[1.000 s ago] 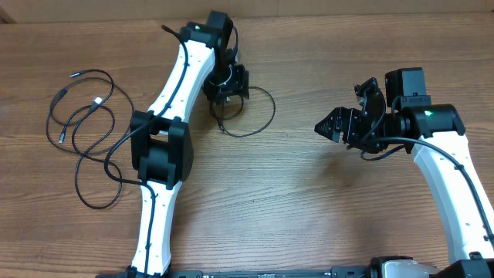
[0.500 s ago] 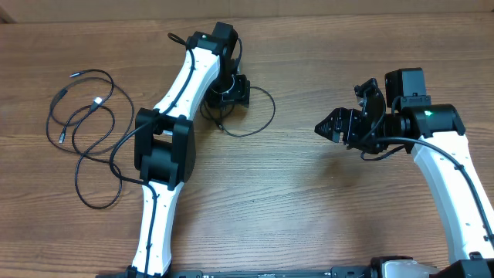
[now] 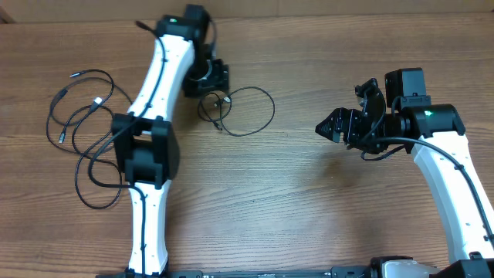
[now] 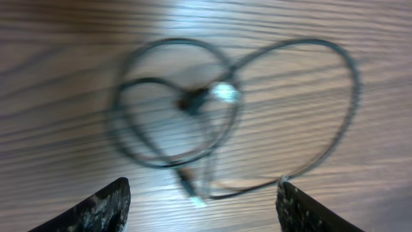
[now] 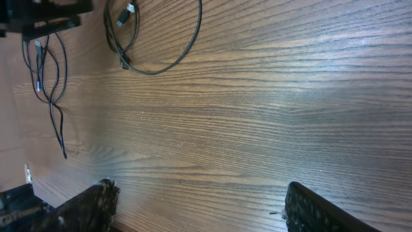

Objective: Untangle cables

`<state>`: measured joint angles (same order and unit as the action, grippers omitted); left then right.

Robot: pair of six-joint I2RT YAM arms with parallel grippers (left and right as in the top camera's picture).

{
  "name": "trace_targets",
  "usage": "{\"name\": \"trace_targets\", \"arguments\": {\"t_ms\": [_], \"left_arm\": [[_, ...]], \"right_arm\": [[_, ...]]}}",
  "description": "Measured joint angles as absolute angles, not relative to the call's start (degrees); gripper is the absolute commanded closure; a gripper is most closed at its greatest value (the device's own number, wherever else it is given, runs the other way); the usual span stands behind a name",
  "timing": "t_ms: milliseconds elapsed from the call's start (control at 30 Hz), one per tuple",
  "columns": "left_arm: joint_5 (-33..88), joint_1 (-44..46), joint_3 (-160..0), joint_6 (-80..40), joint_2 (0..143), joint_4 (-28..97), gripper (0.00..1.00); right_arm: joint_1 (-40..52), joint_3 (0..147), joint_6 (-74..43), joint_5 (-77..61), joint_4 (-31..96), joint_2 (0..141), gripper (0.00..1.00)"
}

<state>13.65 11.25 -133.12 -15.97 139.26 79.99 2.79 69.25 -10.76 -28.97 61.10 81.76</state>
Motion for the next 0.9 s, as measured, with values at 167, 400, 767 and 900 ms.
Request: {"name": "trace_targets", "arguments": {"t_ms": [167, 400, 767, 900], "left_arm": [[11.55, 8.08, -131.55, -15.99, 139.17, 80.09, 0.26], [9.78, 8.64, -121.84, -16.47, 139.17, 71.22, 0.31], [9.58, 8.64, -119.39, -16.82, 139.17, 66.83, 0.42], [9.58, 8.64, -119.39, -16.8, 139.17, 66.61, 0.44]], "right_arm": [[2.76, 69.25, -10.72, -28.88, 61.14, 81.76, 0.18], [2.76, 69.25, -10.7, -28.49, 61.12, 81.76, 0.18], [2.76, 69.25, -10.68, -28.49, 61.12, 81.76, 0.18], [2.79, 69.25, -10.68, -28.49, 61.12, 81.76, 0.18]]}}
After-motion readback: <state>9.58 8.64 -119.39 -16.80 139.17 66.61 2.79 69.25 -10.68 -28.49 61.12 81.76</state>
